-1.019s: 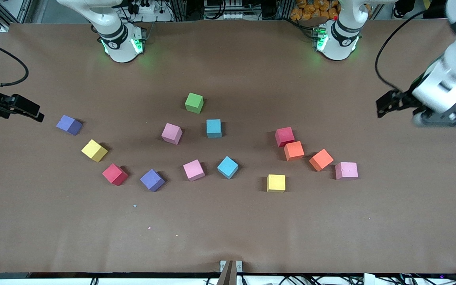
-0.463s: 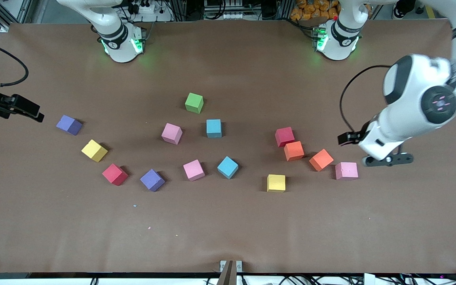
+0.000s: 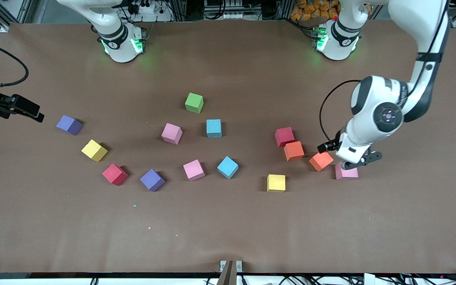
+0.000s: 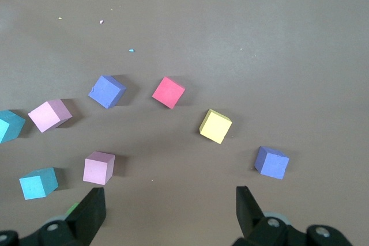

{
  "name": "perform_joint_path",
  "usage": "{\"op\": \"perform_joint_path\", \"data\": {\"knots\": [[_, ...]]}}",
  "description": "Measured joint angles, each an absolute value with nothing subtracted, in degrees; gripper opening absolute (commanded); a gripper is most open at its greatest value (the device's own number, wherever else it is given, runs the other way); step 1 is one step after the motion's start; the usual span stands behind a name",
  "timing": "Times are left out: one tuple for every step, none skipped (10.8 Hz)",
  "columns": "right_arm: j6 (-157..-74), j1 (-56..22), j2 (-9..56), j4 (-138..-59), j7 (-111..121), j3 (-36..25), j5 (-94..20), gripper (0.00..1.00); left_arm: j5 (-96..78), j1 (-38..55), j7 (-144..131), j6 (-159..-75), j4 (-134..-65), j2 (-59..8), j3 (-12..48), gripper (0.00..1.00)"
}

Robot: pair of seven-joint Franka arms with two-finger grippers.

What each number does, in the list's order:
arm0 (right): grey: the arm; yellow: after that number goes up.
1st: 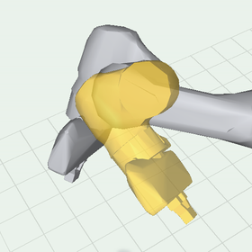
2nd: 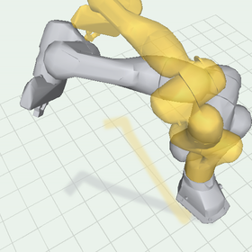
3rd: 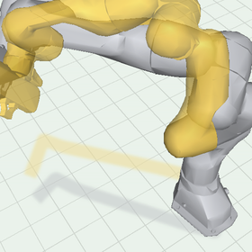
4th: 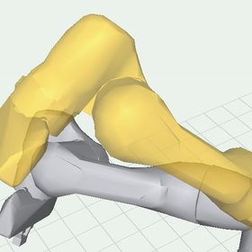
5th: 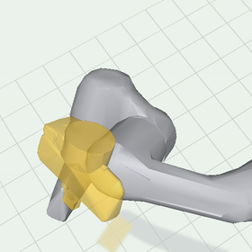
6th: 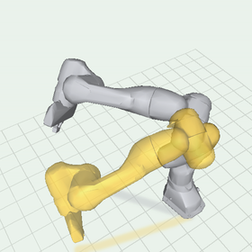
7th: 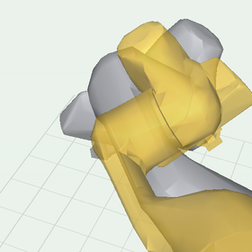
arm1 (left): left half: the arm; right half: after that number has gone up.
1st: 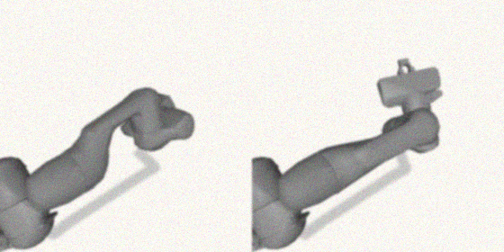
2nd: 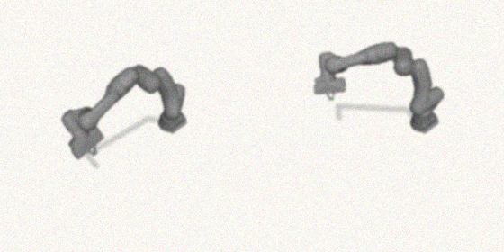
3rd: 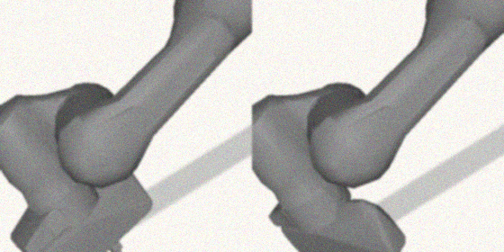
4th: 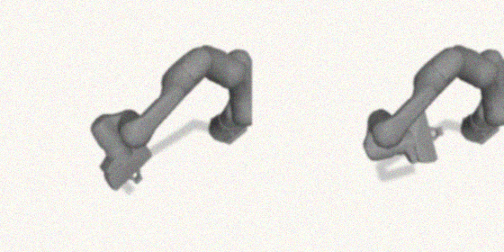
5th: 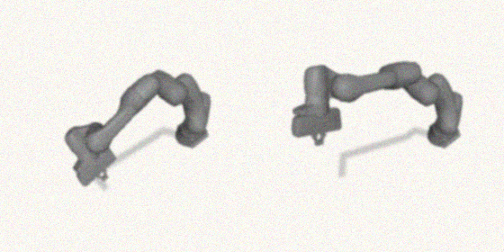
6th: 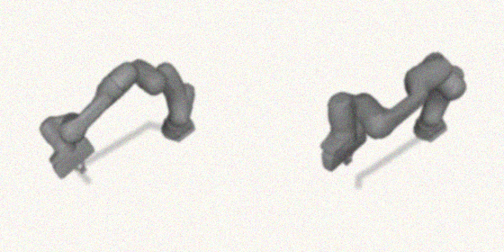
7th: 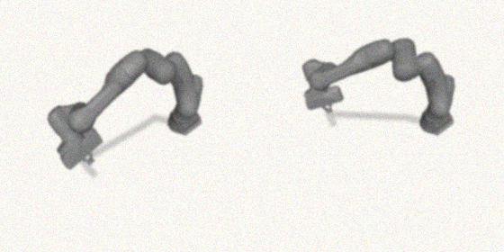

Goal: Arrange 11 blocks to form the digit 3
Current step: 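Grasp the orange cube with the left gripper while the right gripper reaches out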

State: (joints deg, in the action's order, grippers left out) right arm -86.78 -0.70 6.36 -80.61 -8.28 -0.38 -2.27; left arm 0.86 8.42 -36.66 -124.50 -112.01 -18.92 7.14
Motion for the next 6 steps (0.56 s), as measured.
{"op": "perform_joint_path", "data": {"knots": [[-86.80,-0.70,6.36,-80.61,-8.28,-0.38,-2.27,1.00,0.86,8.77,-38.82,-125.34,-112.15,-20.06,7.15,1.00],[-86.95,-0.70,6.36,-80.60,-8.28,-0.38,-2.27,1.00,0.86,8.83,-40.62,-126.79,-112.31,-21.41,7.14,1.00],[-87.18,-0.71,6.36,-80.59,-8.28,-0.38,-2.27,1.00,0.86,8.78,-42.16,-128.73,-112.37,-22.88,7.09,1.00],[-87.40,-0.71,6.36,-80.58,-8.28,-0.38,-2.27,1.00,0.86,8.71,-43.40,-130.39,-112.38,-24.22,7.04,1.00],[-87.70,-0.71,6.43,-80.58,-8.28,-0.37,-2.27,1.00,0.86,8.61,-44.13,-131.20,-112.36,-25.14,6.95,1.00],[-88.00,-0.73,6.61,-80.60,-8.28,-0.33,-2.27,1.00,0.86,8.52,-44.46,-131.90,-112.35,-25.69,6.85,1.00]]}}
